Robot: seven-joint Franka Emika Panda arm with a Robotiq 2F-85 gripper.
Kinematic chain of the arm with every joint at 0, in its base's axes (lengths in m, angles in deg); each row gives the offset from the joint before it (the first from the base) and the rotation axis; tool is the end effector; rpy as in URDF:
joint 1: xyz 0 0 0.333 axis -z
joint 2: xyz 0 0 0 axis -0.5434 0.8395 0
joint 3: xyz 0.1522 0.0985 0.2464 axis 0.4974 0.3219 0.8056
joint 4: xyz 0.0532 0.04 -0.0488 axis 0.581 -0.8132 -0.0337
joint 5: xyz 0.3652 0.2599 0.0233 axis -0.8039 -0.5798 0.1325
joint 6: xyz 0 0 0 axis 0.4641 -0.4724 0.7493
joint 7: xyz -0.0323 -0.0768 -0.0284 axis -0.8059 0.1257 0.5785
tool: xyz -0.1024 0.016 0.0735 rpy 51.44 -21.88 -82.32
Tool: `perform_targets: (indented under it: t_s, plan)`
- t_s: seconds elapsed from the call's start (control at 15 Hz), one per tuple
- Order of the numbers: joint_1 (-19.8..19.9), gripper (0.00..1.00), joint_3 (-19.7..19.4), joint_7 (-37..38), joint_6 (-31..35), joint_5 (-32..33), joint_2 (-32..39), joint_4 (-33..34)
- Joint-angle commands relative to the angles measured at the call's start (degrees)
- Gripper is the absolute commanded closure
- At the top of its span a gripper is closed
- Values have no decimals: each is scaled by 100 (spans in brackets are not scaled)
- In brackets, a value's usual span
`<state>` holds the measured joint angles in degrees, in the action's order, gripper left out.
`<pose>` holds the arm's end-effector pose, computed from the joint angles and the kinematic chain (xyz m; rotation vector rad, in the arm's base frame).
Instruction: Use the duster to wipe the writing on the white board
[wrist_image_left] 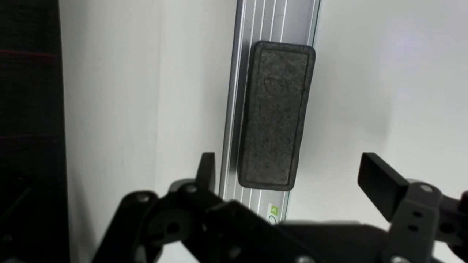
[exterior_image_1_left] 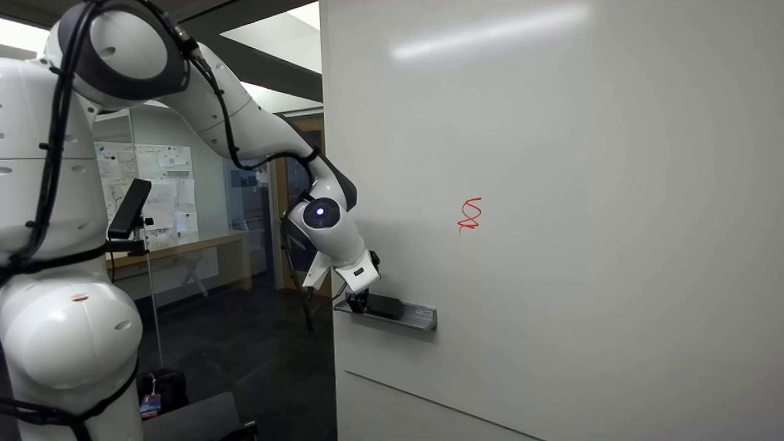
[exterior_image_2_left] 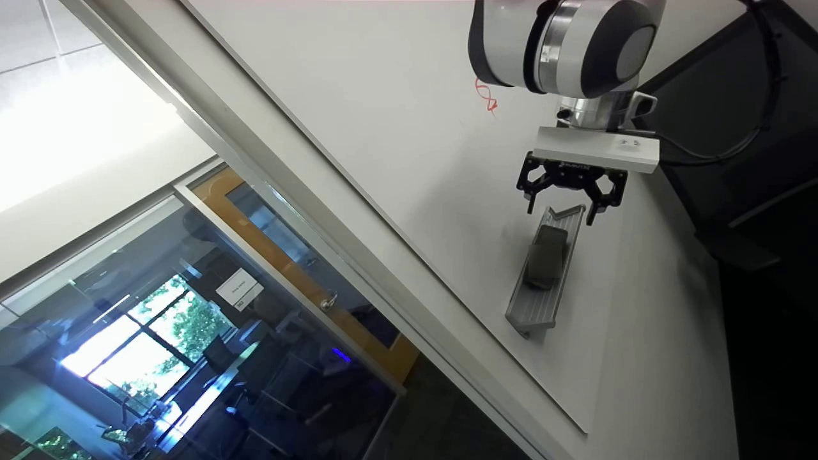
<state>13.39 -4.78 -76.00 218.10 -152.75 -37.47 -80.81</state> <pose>0.4920 0.0965 0.2315 -2.1820 1.1172 -0.4538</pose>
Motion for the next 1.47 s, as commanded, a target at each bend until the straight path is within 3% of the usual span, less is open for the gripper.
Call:
perform_targets:
  t_s: [0.0, 0.2, 0.6, 0.87, 1.33, 1.4]
  plan:
    - [-78, 1, 99, -543, 541, -716, 301, 364]
    - [-129, 5, 151, -881, 747, -1116, 517, 573]
    - [-223, 2, 88, -1656, 749, -1893, 963, 982]
    - [-280, 11, 36, -2203, 748, -2386, 1232, 1221]
    - [-442, 13, -139, -2957, 752, -3074, 1532, 1532]
    - [-458, 17, -164, -3052, 747, -3161, 1552, 1558]
